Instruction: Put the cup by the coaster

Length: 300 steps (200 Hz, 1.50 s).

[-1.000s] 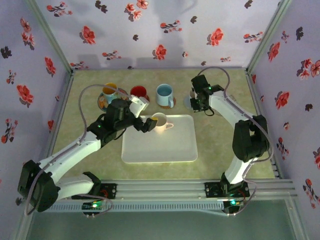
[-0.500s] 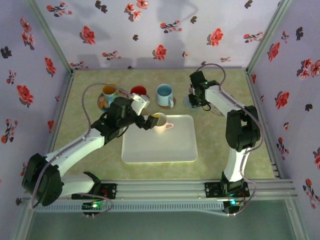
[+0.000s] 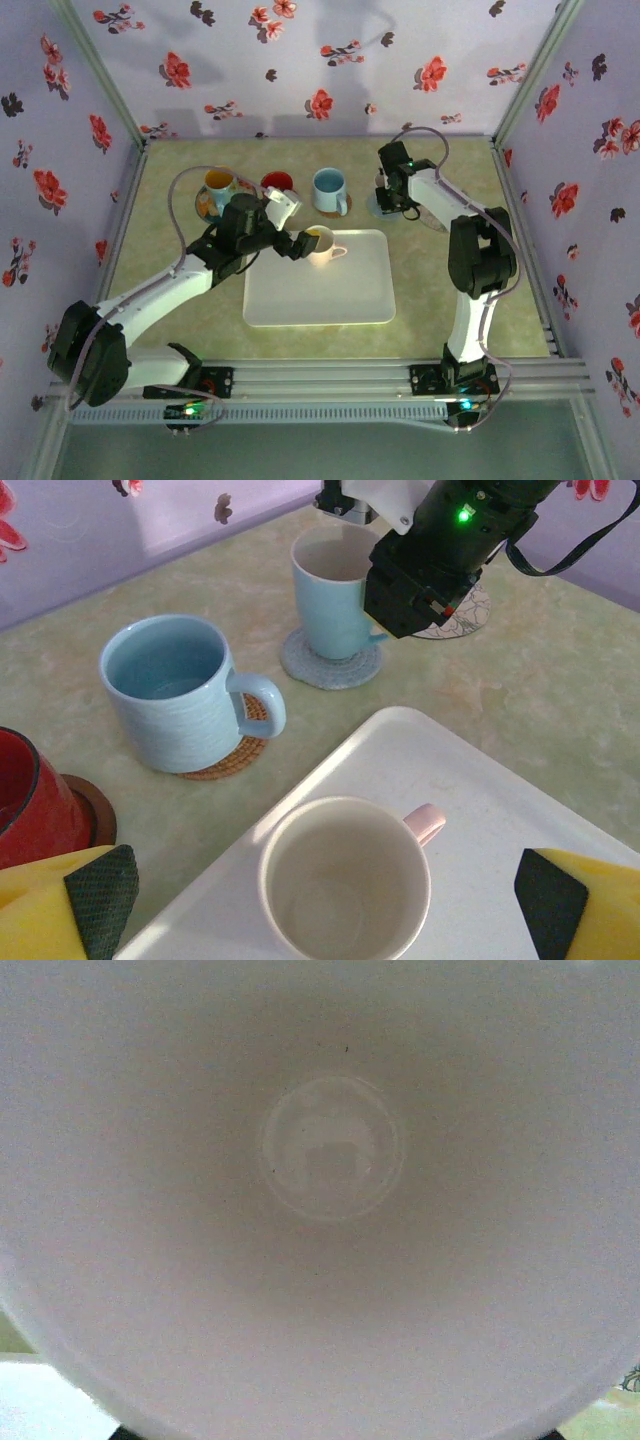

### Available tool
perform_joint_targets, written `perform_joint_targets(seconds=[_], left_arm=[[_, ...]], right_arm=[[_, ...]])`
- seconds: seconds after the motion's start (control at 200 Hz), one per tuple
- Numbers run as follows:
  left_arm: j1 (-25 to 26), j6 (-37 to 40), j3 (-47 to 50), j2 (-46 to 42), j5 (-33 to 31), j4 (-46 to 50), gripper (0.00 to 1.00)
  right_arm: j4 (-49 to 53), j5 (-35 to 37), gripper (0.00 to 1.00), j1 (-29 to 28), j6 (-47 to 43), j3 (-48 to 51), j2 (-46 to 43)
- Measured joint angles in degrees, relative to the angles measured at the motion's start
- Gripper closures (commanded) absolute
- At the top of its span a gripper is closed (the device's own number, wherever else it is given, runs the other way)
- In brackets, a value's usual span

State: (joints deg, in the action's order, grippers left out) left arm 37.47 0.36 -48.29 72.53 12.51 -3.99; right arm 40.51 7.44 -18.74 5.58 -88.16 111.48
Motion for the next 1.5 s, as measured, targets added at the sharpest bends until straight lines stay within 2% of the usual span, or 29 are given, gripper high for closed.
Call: perform_joint_targets(seconds=[0.33, 0.975, 1.5], left_arm=[[0.00, -0.02, 0.00, -0.15, 0.13, 0.00, 0.00], [0.00, -0.02, 0.90, -2.99, 0.13, 1.16, 0.00], [0.00, -0.02, 1.42, -3.32, 0.11, 1.86, 0.00]], right_arm=[[-0.02, -0.15, 0.92, 0.00, 0.00, 0.00, 0.02], [-1.40, -1.53, 0.87, 0.02, 1.09, 1.27, 0.09], [-2.60, -1.68, 0.68, 0.07, 2.60, 1.31, 0.09]])
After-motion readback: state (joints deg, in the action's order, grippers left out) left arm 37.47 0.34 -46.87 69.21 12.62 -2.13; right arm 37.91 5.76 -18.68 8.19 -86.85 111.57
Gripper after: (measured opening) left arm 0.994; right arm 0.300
